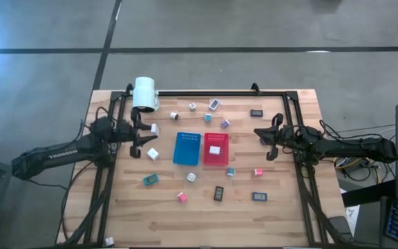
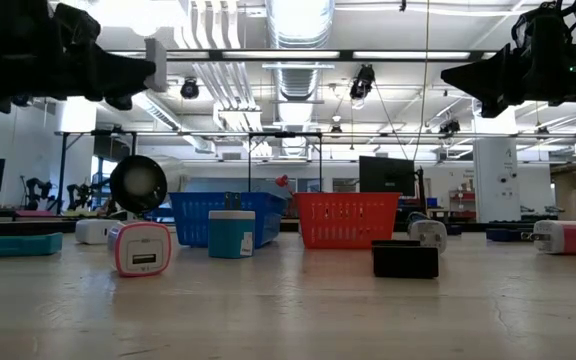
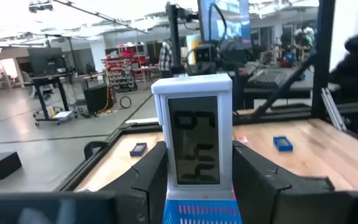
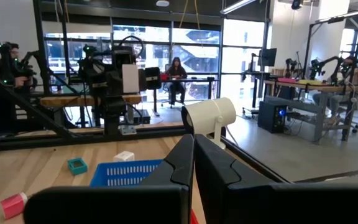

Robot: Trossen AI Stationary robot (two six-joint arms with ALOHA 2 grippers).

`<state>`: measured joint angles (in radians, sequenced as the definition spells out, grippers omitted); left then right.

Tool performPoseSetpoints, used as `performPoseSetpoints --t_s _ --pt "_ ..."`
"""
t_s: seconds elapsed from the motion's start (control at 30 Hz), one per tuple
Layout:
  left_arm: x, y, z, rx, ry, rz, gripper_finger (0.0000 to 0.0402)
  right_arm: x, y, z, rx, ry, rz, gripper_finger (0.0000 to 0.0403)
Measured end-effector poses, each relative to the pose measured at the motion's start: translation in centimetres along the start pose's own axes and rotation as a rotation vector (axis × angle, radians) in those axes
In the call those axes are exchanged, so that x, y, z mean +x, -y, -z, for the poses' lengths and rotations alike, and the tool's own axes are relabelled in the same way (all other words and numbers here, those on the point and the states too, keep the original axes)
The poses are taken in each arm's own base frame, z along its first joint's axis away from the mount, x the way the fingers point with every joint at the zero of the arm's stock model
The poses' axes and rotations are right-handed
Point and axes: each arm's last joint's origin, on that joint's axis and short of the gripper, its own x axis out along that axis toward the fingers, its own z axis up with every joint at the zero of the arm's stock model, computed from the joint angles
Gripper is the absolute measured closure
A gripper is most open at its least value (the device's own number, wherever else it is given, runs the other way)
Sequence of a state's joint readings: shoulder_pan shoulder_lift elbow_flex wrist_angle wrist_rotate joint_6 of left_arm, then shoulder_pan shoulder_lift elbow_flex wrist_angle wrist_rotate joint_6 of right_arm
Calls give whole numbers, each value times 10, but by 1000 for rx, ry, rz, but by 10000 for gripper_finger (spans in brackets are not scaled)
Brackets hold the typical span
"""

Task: Pick & Place Office items
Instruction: Put the white digital clock into the blue bin

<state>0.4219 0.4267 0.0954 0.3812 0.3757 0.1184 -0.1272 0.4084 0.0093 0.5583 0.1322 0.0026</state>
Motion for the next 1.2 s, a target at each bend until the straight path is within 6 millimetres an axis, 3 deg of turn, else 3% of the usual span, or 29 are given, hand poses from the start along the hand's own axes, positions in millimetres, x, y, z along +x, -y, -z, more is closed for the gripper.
performPoseSetpoints --t_s 0.2,0.5,0.9,1.2 --pt "-1 3 7 7 -4 73 259 0 0 0 17 0 0 394" --pt "-1 1 9 -21 -6 -12 259 0 0 0 15 0 -1 394" --pt "-4 6 26 -3 -44 13 259 0 0 -3 -62 33 1 394" --pt "-4 6 26 8 -37 12 252 0 0 -3 -53 31 1 394"
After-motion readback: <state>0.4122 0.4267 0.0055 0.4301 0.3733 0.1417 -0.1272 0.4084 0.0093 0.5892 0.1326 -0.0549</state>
